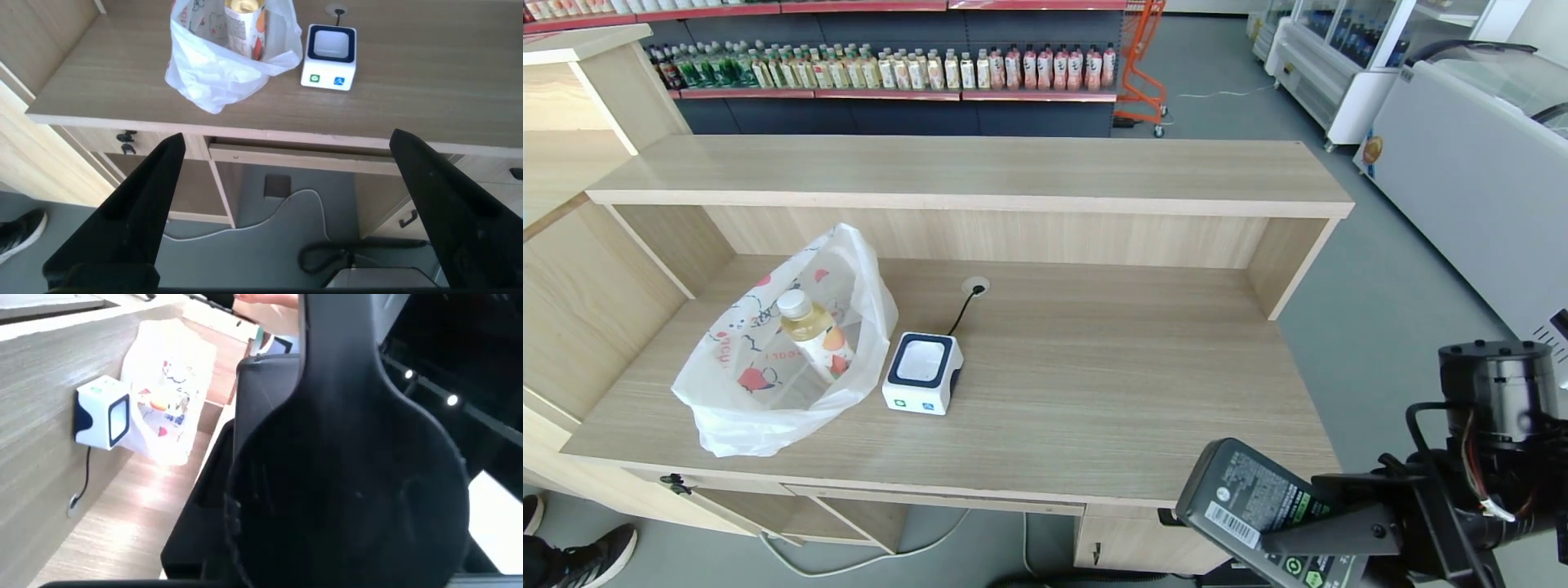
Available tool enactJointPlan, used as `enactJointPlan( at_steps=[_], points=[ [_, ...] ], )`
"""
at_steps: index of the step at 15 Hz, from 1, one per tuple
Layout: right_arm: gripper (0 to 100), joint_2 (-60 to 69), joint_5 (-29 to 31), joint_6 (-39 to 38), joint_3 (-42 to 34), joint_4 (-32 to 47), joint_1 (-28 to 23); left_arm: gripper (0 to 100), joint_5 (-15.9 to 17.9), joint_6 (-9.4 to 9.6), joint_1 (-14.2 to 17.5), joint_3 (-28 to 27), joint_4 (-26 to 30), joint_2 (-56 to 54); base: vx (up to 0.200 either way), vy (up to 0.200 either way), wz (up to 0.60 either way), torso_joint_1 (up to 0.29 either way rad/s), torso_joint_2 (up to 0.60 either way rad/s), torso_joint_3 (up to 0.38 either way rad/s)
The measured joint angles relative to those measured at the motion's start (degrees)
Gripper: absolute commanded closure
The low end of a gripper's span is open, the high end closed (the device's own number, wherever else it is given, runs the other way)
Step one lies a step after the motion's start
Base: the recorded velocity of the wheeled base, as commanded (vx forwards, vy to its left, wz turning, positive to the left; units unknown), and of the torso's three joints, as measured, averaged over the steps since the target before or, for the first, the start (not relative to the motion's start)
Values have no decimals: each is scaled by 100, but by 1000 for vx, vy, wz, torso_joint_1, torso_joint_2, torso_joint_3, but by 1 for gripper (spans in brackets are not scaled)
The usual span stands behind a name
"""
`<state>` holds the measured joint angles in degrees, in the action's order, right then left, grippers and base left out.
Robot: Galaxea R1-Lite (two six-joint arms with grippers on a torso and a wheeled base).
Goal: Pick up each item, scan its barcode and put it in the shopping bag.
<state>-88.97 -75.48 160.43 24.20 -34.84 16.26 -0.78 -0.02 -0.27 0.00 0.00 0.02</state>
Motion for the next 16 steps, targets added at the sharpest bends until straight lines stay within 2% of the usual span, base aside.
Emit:
enactJointPlan(
  at_steps=[8, 16],
  points=[
    [100, -502, 9, -11, 177, 2, -133, 0, 2, -2, 0, 0, 0, 0, 0, 0, 0, 0, 0, 0],
    [100, -767, 11, -59, 344, 4, 195, 0, 2, -2, 0, 0, 0, 0, 0, 0, 0, 0, 0, 0]
  ],
)
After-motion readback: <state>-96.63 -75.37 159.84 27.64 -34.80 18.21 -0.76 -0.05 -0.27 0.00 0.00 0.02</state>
